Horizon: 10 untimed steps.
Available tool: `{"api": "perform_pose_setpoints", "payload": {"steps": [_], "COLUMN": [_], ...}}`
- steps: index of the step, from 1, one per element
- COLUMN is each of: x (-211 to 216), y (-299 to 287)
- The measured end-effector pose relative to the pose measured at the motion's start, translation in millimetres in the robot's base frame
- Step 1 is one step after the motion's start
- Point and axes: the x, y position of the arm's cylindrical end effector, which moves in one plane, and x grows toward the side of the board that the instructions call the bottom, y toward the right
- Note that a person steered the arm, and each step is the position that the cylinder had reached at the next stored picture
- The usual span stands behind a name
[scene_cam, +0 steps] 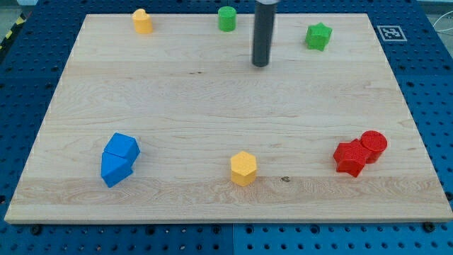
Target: Separate the red circle and red star
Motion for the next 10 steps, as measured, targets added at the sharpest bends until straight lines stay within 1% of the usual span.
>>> {"api": "perform_pose_setpoints", "payload": {"steps": [1, 2, 3, 4, 5, 6, 7, 8, 9, 10], "x": [3.6, 16.8, 62.0, 125.0, 183.4, 236.1, 243.8, 227.5, 200.7, 198.4], "y": [61.7, 124.2, 172.5, 199.1, 212.0, 180.8, 129.0, 96.4, 96.0, 114.7]}}
